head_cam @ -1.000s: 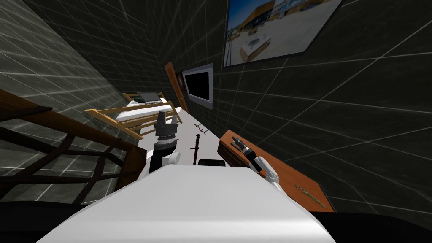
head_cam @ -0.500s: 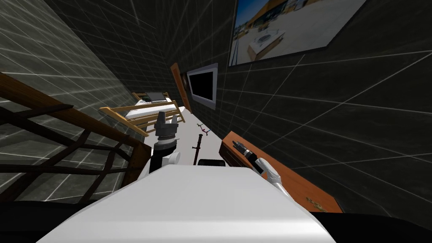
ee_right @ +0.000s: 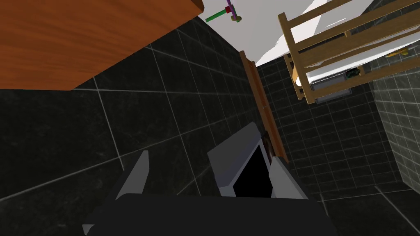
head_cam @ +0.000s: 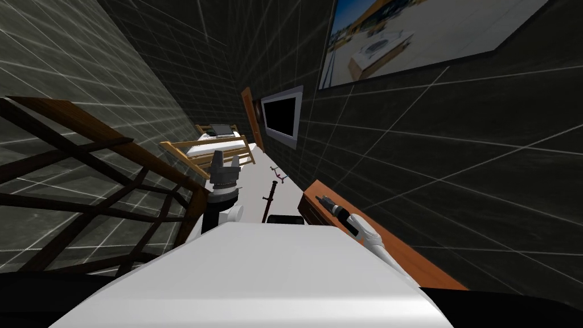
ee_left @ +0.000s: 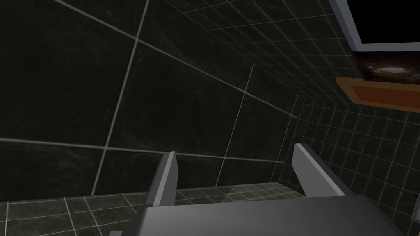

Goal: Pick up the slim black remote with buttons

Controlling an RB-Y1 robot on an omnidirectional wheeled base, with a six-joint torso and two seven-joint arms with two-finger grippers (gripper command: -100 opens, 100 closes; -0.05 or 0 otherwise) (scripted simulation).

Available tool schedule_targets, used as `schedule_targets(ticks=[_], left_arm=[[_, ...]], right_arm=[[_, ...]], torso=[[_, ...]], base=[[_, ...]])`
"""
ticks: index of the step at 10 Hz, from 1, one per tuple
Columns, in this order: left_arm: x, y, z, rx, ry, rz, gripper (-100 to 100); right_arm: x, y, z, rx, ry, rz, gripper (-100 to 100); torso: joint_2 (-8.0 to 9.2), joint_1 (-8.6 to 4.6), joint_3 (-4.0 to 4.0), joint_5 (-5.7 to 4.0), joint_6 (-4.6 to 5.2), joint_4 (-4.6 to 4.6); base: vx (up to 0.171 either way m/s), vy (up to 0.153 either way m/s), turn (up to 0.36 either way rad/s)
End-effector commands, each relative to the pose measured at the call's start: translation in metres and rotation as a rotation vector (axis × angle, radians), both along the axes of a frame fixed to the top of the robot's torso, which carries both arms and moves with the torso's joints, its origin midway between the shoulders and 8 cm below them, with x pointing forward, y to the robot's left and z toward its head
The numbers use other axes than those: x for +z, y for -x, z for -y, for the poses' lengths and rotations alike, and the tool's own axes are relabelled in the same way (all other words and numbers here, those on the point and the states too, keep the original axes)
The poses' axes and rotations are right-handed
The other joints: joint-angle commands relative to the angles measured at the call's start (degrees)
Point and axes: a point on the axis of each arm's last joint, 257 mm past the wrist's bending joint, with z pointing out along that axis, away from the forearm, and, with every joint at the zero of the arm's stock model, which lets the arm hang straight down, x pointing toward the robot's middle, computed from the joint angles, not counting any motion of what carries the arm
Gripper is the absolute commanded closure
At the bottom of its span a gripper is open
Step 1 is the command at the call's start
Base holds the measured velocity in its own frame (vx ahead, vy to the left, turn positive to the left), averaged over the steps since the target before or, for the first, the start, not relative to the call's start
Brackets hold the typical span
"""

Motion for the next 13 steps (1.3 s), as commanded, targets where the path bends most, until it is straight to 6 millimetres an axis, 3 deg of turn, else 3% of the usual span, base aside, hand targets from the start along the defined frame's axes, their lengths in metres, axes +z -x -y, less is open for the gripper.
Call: schedule_targets(ticks=[1, 6, 10, 13], left_arm=[[0.000, 0.000, 0.000, 0.000, 0.000, 0.000, 0], [0.000, 0.000, 0.000, 0.000, 0.000, 0.000, 0], [0.000, 0.000, 0.000, 0.000, 0.000, 0.000, 0], [0.000, 0.000, 0.000, 0.000, 0.000, 0.000, 0]], right_arm=[[-0.022, 0.014, 0.013, 0.028, 0.073, -0.049, -100], [-0.079, 0.056, 0.060, 0.078, 0.251, -0.204, -100], [-0.099, 0.077, 0.081, 0.088, 0.308, -0.269, -100], [-0.123, 0.110, 0.110, 0.125, 0.402, -0.364, -100]], torso=[[0.00, 0.00, 0.00, 0.00, 0.00, 0.00], [0.06, -0.02, 0.03, 0.00, 0.01, 0.02], [0.11, -0.02, 0.07, 0.00, 0.01, 0.03], [0.15, -0.02, 0.09, 0.00, 0.01, 0.04]], base=[[0.043, 0.010, 0.121], [0.035, 0.002, 0.154], [0.019, -0.004, 0.087], [0.015, -0.006, 0.136]])
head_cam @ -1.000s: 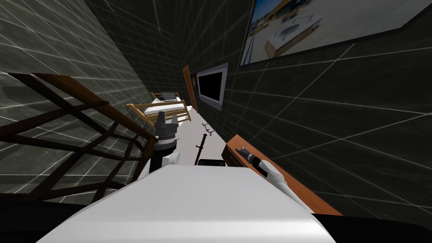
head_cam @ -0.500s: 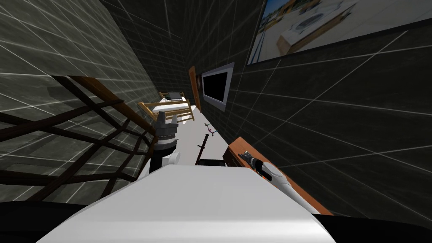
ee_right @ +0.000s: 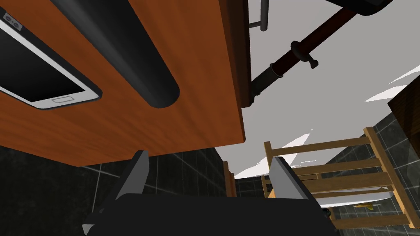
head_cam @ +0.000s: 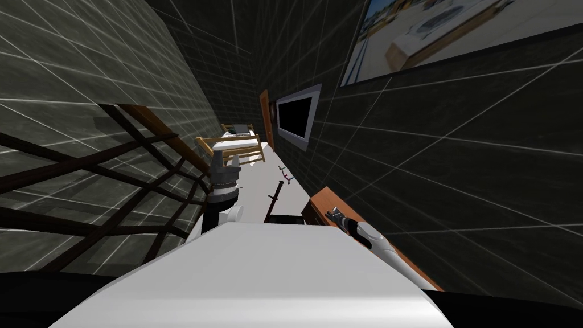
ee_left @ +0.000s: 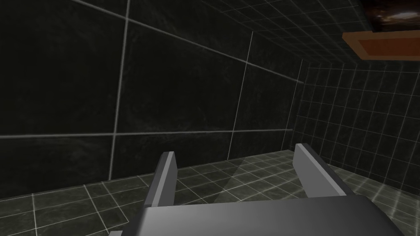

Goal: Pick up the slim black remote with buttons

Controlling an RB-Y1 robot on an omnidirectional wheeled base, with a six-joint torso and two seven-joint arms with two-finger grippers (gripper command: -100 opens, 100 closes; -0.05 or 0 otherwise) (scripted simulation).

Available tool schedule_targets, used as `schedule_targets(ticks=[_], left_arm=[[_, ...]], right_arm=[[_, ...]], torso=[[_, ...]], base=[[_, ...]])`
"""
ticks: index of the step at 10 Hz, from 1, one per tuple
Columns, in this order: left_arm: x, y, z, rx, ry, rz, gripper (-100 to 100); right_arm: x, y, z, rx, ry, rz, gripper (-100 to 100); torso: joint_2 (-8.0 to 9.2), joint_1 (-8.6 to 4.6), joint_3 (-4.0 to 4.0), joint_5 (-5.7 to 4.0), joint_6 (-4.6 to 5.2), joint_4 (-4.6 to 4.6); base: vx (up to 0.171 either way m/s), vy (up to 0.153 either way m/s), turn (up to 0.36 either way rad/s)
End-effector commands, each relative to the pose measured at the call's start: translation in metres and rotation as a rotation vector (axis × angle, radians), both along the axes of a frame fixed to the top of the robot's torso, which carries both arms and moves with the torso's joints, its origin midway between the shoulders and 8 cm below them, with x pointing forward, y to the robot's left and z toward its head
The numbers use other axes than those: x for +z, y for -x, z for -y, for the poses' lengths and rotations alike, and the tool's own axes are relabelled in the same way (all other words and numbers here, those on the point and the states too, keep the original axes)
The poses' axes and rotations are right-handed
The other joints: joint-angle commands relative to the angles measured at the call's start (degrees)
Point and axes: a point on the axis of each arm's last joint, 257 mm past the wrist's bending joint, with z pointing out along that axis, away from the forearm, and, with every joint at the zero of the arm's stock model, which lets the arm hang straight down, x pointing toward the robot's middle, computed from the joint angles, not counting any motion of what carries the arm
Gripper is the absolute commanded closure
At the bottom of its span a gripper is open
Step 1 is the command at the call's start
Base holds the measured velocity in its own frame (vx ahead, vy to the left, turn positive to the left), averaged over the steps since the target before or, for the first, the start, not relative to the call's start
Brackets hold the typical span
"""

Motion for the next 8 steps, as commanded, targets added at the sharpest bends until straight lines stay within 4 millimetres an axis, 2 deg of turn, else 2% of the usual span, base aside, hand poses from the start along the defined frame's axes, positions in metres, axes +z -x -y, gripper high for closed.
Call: schedule_targets(ticks=[1, 2, 3, 6, 8], left_arm=[[0.000, 0.000, 0.000, 0.000, 0.000, 0.000, 0], [0.000, 0.000, 0.000, 0.000, 0.000, 0.000, 0], [0.000, 0.000, 0.000, 0.000, 0.000, 0.000, 0], [0.000, 0.000, 0.000, 0.000, 0.000, 0.000, 0], [0.000, 0.000, 0.000, 0.000, 0.000, 0.000, 0]], right_arm=[[-0.007, 0.007, 0.007, 0.006, 0.023, -0.024, -100], [-0.015, 0.019, 0.017, 0.031, 0.061, -0.061, -100], [-0.017, 0.023, 0.021, 0.023, 0.064, -0.070, -100], [-0.039, 0.070, 0.054, 0.069, 0.162, -0.195, -100], [-0.048, 0.096, 0.069, 0.100, 0.209, -0.262, -100]], torso=[[0.00, 0.00, 0.00, 0.00, 0.00, 0.00], [-0.01, 0.00, 0.00, -0.01, 0.02, 0.00], [-0.03, 0.00, -0.02, 0.00, -0.02, 0.00], [-0.03, -0.04, -0.02, -0.01, 0.00, -0.01], [-0.01, -0.04, -0.01, -0.01, 0.01, 0.00]], base=[[0.019, -0.013, 0.073], [0.020, -0.010, 0.162], [0.017, -0.010, 0.076], [0.019, -0.019, 0.172], [0.015, -0.024, 0.171]])
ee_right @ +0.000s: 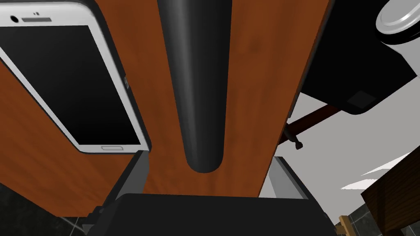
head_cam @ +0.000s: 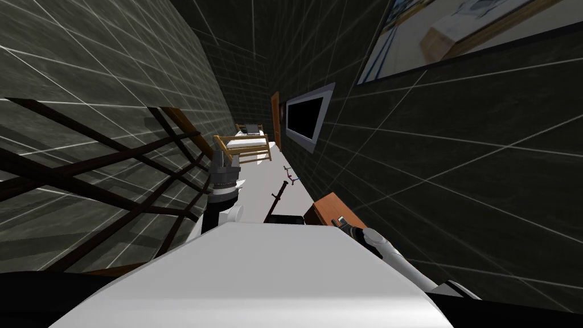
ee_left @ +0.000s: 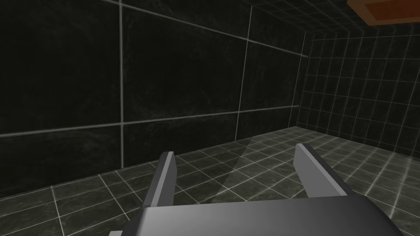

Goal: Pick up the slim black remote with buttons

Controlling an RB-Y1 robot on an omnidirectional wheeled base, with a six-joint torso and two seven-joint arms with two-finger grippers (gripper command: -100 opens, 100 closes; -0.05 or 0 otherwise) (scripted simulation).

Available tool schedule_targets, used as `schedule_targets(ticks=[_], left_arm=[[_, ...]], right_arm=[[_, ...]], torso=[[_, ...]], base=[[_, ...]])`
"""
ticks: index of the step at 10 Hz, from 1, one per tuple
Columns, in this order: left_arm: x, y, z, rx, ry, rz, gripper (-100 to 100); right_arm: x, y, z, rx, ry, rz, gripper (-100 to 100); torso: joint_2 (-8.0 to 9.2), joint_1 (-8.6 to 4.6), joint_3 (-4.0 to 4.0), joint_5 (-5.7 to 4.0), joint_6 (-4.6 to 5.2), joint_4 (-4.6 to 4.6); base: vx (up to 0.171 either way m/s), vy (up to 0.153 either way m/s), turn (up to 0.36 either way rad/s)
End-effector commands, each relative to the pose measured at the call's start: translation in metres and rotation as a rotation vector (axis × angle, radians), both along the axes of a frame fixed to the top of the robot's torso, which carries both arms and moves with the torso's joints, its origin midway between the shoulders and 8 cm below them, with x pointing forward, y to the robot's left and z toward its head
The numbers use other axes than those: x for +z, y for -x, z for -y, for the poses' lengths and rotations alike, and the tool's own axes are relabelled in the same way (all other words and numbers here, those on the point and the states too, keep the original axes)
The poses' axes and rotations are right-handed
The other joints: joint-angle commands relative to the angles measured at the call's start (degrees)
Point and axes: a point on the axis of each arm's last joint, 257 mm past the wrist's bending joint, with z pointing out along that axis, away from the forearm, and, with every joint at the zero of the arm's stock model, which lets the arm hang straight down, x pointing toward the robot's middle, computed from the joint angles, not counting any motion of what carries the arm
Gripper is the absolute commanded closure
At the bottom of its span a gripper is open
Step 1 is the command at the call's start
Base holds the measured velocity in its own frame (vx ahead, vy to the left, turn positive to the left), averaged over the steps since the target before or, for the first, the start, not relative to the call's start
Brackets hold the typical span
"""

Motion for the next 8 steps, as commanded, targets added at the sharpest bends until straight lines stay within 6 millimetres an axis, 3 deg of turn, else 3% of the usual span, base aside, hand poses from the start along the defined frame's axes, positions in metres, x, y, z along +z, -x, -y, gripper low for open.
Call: schedule_targets(ticks=[1, 3, 4, 5, 6, 8], left_arm=[[0.000, 0.000, 0.000, 0.000, 0.000, 0.000, 0], [0.000, 0.000, 0.000, 0.000, 0.000, 0.000, 0], [0.000, 0.000, 0.000, 0.000, 0.000, 0.000, 0], [0.000, 0.000, 0.000, 0.000, 0.000, 0.000, 0], [0.000, 0.000, 0.000, 0.000, 0.000, 0.000, 0], [0.000, 0.000, 0.000, 0.000, 0.000, 0.000, 0]], right_arm=[[-0.007, 0.022, 0.008, 0.025, 0.032, -0.053, -100], [-0.011, 0.039, 0.016, 0.041, 0.055, -0.094, -100], [-0.010, 0.033, 0.014, 0.033, 0.047, -0.080, -100], [-0.011, 0.035, 0.015, 0.036, 0.049, -0.083, 0], [-0.021, 0.040, 0.005, 0.026, 0.047, -0.083, -100], [-0.028, 0.045, -0.003, 0.019, 0.046, -0.084, -100]], torso=[[0.00, 0.00, 0.00, 0.00, 0.00, 0.00], [0.04, 0.04, 0.02, 0.01, 0.02, 0.01], [0.05, 0.06, 0.03, 0.01, 0.02, 0.01], [0.06, 0.08, 0.03, 0.01, 0.03, 0.01], [0.06, 0.10, 0.04, 0.02, 0.03, 0.01], [-0.02, -0.10, -0.01, -0.02, 0.01, 0.00]], base=[[0.009, -0.021, 0.134], [0.004, -0.014, 0.094], [0.000, -0.006, 0.010], [0.000, 0.000, 0.000], [0.019, -0.033, 0.060], [0.016, -0.061, 0.065]])
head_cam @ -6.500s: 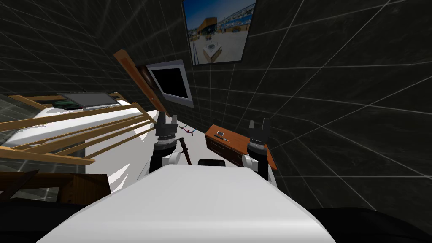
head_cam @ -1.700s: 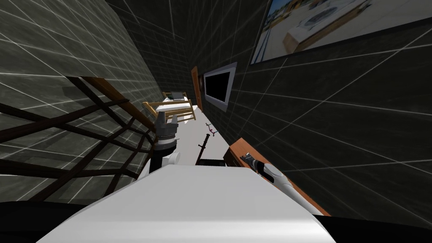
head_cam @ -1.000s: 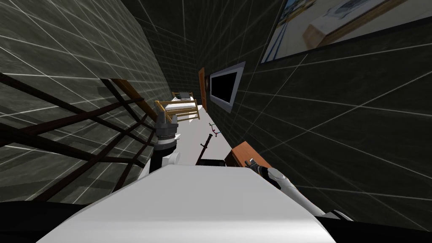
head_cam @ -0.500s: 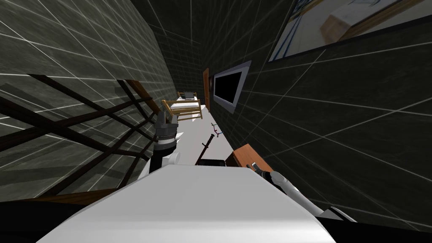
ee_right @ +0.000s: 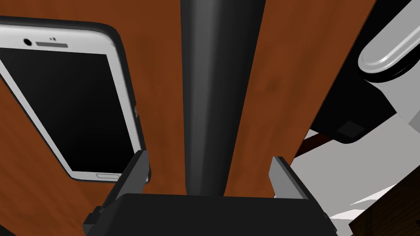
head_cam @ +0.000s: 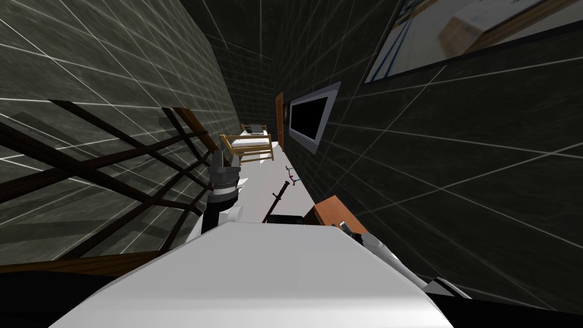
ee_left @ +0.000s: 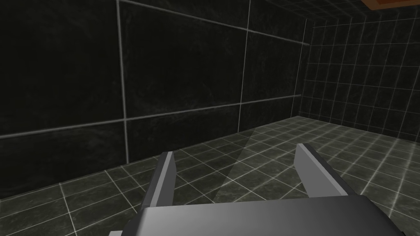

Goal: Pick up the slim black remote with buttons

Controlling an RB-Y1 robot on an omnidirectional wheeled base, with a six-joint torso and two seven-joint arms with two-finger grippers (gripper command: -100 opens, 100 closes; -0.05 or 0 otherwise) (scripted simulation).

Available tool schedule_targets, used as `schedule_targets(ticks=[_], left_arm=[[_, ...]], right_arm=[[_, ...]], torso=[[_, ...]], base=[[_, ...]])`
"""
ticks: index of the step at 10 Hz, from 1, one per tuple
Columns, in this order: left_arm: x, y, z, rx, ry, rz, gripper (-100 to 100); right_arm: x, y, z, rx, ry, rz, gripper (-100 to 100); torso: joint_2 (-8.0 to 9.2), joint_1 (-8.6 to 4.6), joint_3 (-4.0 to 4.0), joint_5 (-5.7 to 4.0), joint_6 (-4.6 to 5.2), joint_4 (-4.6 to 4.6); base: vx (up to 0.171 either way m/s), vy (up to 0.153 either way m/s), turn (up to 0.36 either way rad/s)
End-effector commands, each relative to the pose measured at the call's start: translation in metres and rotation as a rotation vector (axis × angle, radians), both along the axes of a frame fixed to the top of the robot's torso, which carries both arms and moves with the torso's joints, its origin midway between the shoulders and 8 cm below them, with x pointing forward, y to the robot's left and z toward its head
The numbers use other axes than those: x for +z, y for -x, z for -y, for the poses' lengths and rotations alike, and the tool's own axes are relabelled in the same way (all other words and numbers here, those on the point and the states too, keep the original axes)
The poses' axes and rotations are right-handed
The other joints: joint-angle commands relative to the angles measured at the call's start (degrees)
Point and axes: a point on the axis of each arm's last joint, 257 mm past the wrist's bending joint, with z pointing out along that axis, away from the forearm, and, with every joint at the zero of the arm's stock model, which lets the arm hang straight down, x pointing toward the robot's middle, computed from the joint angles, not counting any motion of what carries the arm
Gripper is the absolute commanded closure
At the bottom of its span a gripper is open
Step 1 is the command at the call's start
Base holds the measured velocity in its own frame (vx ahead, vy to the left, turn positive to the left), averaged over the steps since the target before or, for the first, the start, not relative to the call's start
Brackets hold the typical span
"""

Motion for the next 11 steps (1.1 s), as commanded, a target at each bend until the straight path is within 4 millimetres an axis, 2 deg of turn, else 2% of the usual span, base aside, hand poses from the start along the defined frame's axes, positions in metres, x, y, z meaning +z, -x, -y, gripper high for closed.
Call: schedule_targets(ticks=[1, 2, 3, 7, 8, 9, 11], left_arm=[[0.000, 0.000, 0.000, 0.000, 0.000, 0.000, 0], [0.000, 0.000, 0.000, 0.000, 0.000, 0.000, 0], [0.000, 0.000, 0.000, 0.000, 0.000, 0.000, 0], [0.000, 0.000, 0.000, 0.000, 0.000, 0.000, 0], [0.000, 0.000, 0.000, 0.000, 0.000, 0.000, 0], [0.000, 0.000, 0.000, 0.000, 0.000, 0.000, 0], [0.000, 0.000, 0.000, 0.000, 0.000, 0.000, 0]], right_arm=[[-0.010, 0.007, -0.009, -0.013, 0.001, 0.000, -100], [-0.006, 0.004, -0.007, -0.009, -0.001, 0.000, -100], [-0.007, 0.004, -0.008, -0.010, 0.000, 0.000, 100], [-0.008, 0.005, -0.012, -0.007, -0.010, -0.003, 100], [-0.008, 0.005, -0.012, -0.007, -0.010, -0.003, 0], [0.003, -0.001, 0.004, -0.002, 0.002, 0.001, 100], [0.016, -0.008, 0.016, 0.010, 0.003, 0.002, 100]], torso=[[0.00, 0.00, 0.00, 0.00, 0.00, 0.00], [-0.07, -0.12, -0.04, -0.12, -0.04, -0.01], [-0.10, -0.20, -0.06, -0.16, -0.05, -0.02], [-0.21, -0.58, -0.12, -0.25, -0.07, -0.02], [-0.22, -0.60, -0.12, -0.26, -0.06, -0.02], [-0.22, -0.61, -0.12, -0.26, -0.06, -0.02], [-0.14, -0.40, -0.08, -0.18, -0.01, -0.01]], base=[[0.025, -0.065, 0.043], [0.012, -0.026, 0.011], [0.000, 0.000, 0.000], [-0.002, 0.005, -0.001], [0.000, 0.000, 0.000], [-0.009, 0.035, -0.076], [-0.027, 0.066, -0.070]])
